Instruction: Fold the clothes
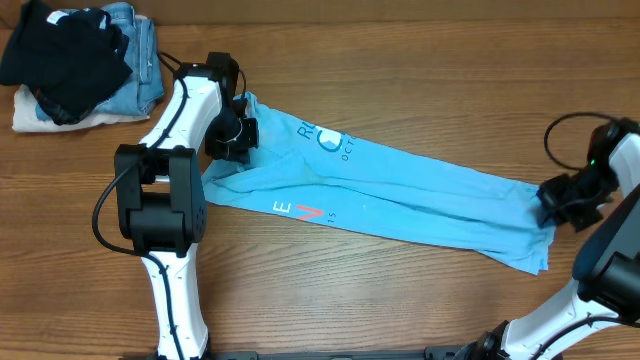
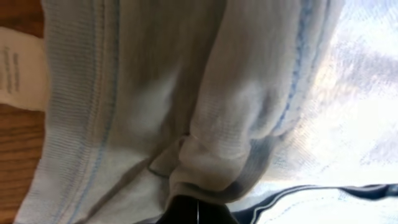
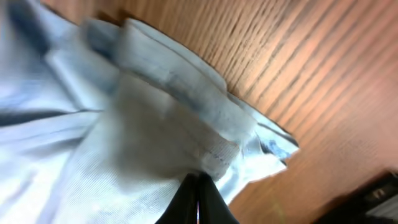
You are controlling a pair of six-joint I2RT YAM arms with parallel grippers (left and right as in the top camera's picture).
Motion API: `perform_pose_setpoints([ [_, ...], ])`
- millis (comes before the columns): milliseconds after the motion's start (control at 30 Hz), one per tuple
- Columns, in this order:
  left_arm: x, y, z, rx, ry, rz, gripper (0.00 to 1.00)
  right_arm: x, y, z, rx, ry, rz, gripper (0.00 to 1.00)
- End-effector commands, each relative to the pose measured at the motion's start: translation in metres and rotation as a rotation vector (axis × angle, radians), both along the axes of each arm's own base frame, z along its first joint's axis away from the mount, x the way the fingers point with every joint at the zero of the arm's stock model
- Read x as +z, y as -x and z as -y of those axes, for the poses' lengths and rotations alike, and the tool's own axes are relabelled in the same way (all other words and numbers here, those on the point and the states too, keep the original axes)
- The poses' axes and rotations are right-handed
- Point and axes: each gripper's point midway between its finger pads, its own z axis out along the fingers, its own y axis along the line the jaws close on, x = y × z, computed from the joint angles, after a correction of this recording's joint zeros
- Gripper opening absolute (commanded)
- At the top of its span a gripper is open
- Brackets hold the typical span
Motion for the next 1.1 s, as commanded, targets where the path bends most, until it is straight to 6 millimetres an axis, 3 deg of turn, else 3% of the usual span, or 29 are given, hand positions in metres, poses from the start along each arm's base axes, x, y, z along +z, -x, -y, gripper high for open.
perform_pose_setpoints([
  [0, 0.013, -0.005, -0.002, 0.004, -0.003, 0.037, 0.04, 0.028, -0.021, 0.013, 0.006, 0.061, 0.057, 0.07],
  [133, 0.031, -0.016, -0.001, 0.008, 0.003, 0.071, 0.04, 0.037, -0.031, 0.009, 0.054, 0.047, 0.094, 0.19],
  [200, 0.045, -0.023, 0.001, 0.004, 0.003, 0.099, 0.04, 0.037, -0.032, 0.009, 0.058, 0.05, 0.092, 0.42],
  [233, 0.051, -0.026, 0.001, 0.002, -0.002, 0.111, 0.04, 0.037, -0.031, 0.009, 0.059, 0.053, 0.089, 0.49],
  [367, 0.069, -0.032, -0.001, 0.024, -0.021, 0.133, 0.04, 0.038, -0.029, 0.008, 0.059, 0.049, 0.082, 0.5],
  [567, 0.071, -0.025, 0.018, 0.008, 0.041, 0.104, 0.06, 0.033, -0.046, -0.008, 0.118, 0.01, 0.144, 0.5],
  [700, 0.07, -0.02, 0.041, -0.034, 0.073, 0.099, 0.06, 0.017, -0.06, -0.03, 0.225, -0.001, 0.182, 0.66],
  [833, 0.062, -0.015, 0.059, -0.077, 0.065, 0.087, 0.07, -0.006, -0.065, -0.044, 0.286, 0.023, 0.195, 0.71],
  [933, 0.054, -0.01, 0.064, -0.099, 0.042, 0.064, 0.07, -0.021, -0.058, -0.041, 0.291, 0.048, 0.178, 0.72],
  [1067, 0.047, -0.009, 0.064, -0.102, 0.037, 0.047, 0.07, -0.023, -0.055, -0.026, 0.297, 0.076, 0.177, 0.72],
])
